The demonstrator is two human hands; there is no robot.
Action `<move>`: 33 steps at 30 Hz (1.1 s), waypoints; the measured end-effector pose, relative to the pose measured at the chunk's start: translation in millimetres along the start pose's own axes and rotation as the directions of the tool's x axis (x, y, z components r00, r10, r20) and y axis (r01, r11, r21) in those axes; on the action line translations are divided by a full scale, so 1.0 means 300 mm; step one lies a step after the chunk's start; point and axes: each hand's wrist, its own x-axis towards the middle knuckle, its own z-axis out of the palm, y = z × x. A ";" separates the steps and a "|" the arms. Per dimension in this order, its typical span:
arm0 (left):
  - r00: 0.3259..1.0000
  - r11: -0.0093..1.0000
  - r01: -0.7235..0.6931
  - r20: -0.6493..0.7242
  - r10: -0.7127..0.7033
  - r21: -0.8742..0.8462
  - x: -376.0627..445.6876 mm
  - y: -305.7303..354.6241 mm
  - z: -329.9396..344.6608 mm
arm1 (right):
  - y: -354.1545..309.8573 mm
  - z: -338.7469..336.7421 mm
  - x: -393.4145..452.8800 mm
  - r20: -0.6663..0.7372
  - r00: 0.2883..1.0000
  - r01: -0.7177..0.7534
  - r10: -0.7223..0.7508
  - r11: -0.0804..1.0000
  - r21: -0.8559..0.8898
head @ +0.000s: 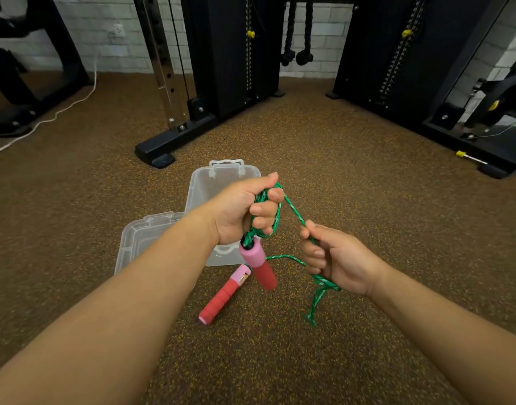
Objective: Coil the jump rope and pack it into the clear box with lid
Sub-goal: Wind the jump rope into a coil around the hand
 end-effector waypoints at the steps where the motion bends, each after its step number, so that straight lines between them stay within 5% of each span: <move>1: 1.000 1.000 -0.009 -0.011 0.009 -0.013 -0.001 0.006 -0.004 | 0.006 -0.011 -0.002 -0.002 1.000 0.002 -0.002 1.000 -0.019; 10: 0.991 0.991 -0.082 -0.117 0.069 -0.106 0.004 0.021 -0.016 | 0.061 -0.101 -0.002 -0.061 0.994 0.070 -0.092 0.951 -0.300; 12: 0.989 0.990 -0.084 -0.127 0.071 -0.109 0.003 0.024 -0.022 | 0.074 -0.116 -0.002 -0.107 0.977 0.098 -0.185 0.834 -0.543; 16: 0.997 0.998 -0.025 -0.071 0.021 -0.050 0.000 0.012 -0.006 | 0.076 -0.131 0.002 -0.028 0.960 0.091 -0.279 0.403 -0.911; 18: 1.000 1.000 0.015 -0.002 -0.015 -0.008 -0.003 0.016 0.004 | 0.073 -0.116 0.010 0.002 0.986 0.083 -0.169 0.477 -0.875; 20: 0.995 0.997 0.061 0.072 -0.064 0.042 -0.006 0.021 0.016 | 0.068 -0.084 0.021 0.042 0.995 0.090 -0.087 0.668 -0.738; 22: 0.982 0.990 0.118 0.139 -0.129 0.082 -0.007 0.019 0.025 | 0.051 -0.038 0.027 0.122 0.979 0.205 -0.164 0.769 -0.606; 26: 0.949 0.971 0.196 0.222 -0.222 0.134 -0.015 0.008 0.019 | 0.001 0.036 0.053 0.164 0.925 0.380 -0.344 0.801 -0.462; 33: 0.980 0.987 0.143 0.127 -0.151 0.070 -0.042 0.036 -0.011 | 0.026 0.057 0.043 -0.021 0.932 0.315 -0.362 0.836 -0.450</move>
